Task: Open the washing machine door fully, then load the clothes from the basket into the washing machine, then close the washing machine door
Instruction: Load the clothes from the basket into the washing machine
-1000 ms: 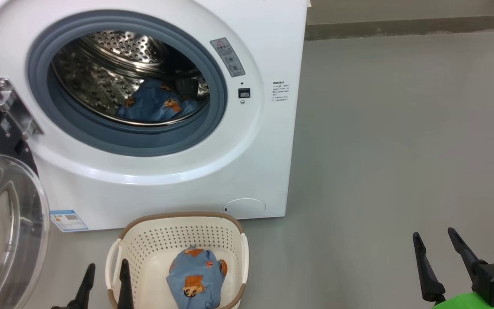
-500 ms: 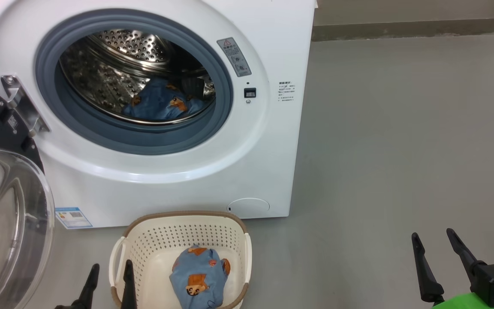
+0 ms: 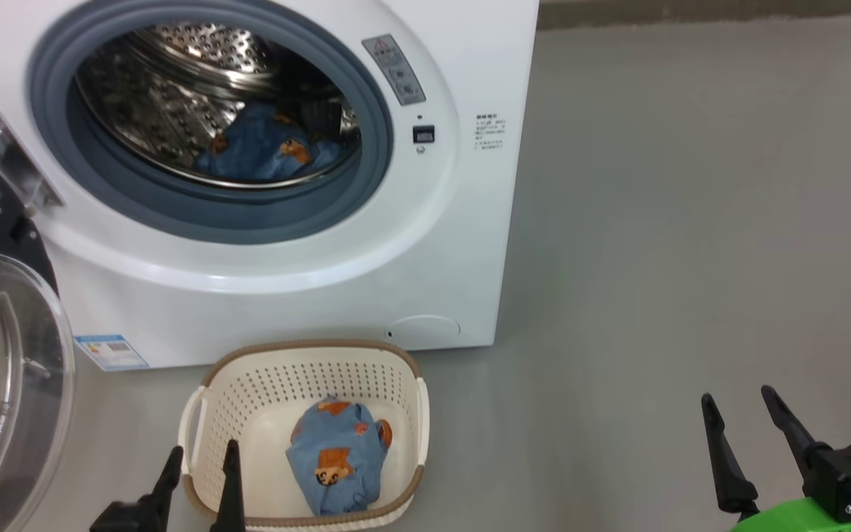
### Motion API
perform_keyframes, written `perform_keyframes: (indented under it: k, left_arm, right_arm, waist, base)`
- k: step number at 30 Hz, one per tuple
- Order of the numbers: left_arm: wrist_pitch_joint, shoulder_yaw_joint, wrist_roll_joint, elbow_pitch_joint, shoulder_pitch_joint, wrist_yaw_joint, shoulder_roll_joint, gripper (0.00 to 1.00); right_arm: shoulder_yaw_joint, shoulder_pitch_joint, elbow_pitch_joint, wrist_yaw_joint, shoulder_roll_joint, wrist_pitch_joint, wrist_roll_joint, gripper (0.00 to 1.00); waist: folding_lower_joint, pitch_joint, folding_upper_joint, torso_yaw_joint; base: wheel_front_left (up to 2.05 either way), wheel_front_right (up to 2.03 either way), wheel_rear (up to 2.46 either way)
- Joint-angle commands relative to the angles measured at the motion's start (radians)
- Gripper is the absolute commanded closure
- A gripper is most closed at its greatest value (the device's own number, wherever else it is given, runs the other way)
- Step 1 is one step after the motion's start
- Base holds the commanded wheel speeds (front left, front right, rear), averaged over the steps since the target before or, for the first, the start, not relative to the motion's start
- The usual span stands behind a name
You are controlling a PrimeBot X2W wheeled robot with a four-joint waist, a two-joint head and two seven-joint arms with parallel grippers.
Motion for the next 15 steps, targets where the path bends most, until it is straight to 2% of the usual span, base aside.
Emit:
perform_keyframes:
  k: [1, 6, 15]
  left_arm:
    - [0.005, 0.026, -0.010, 0.009, -0.062, -0.009, 0.009, 0.00]
    - [0.034, 0.003, -0.020, 0.096, -0.134, -0.036, -0.004, 0.00]
    - [0.050, -0.027, -0.037, 0.400, -0.410, -0.109, -0.027, 0.00]
  right_arm:
    - [0.027, -0.054, -0.033, 0.007, -0.017, -0.011, 0.010, 0.00]
    - [0.033, -0.087, -0.042, 0.007, -0.021, -0.010, 0.011, 0.00]
    - [0.051, -0.193, -0.058, 0.007, -0.032, -0.030, 0.013, 0.00]
  waist:
    - [0.0000, 0.052, -0.0001, -0.014]
    - [0.0000, 0.132, -0.0001, -0.029]
    - [0.0000, 0.341, -0.0001, -0.083]
  base:
    - [0.00, 0.00, 0.00]
    - [0.00, 0.00, 0.00]
    - [0.00, 0.00, 0.00]
